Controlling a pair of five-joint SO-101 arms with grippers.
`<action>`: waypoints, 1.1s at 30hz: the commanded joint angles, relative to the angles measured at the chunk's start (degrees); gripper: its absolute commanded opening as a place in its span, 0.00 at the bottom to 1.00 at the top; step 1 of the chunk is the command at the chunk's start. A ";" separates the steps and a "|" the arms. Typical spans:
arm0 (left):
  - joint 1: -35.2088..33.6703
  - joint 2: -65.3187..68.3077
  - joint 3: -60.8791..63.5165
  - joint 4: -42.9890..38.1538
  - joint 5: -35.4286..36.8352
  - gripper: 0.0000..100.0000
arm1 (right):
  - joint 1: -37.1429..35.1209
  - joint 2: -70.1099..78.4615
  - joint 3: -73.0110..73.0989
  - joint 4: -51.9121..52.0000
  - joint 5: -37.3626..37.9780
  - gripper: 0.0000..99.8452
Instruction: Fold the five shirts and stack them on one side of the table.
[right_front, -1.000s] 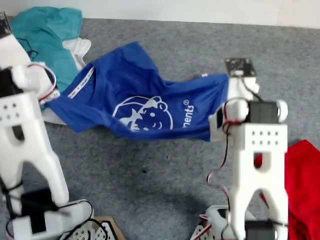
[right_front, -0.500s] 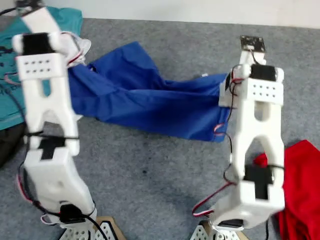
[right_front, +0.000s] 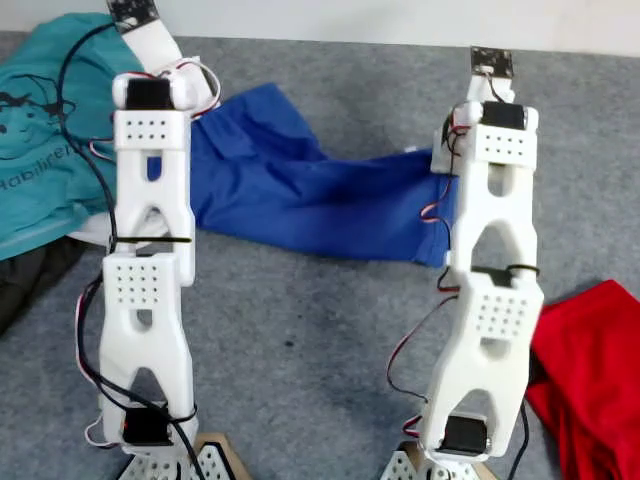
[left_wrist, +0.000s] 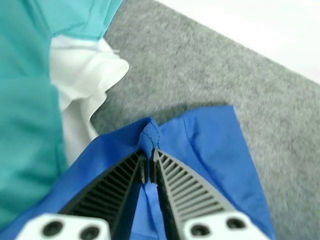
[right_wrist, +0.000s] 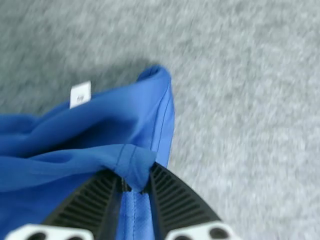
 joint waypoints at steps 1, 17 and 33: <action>0.31 1.80 -3.65 -7.12 0.62 0.01 | 1.89 4.79 -12.26 -0.92 -2.81 0.01; -1.27 7.60 -3.65 -14.77 0.70 0.32 | -0.57 26.42 -47.43 6.90 5.36 0.27; -2.95 -2.86 -21.23 20.40 1.14 0.54 | -2.59 13.23 -49.71 21.49 3.08 0.28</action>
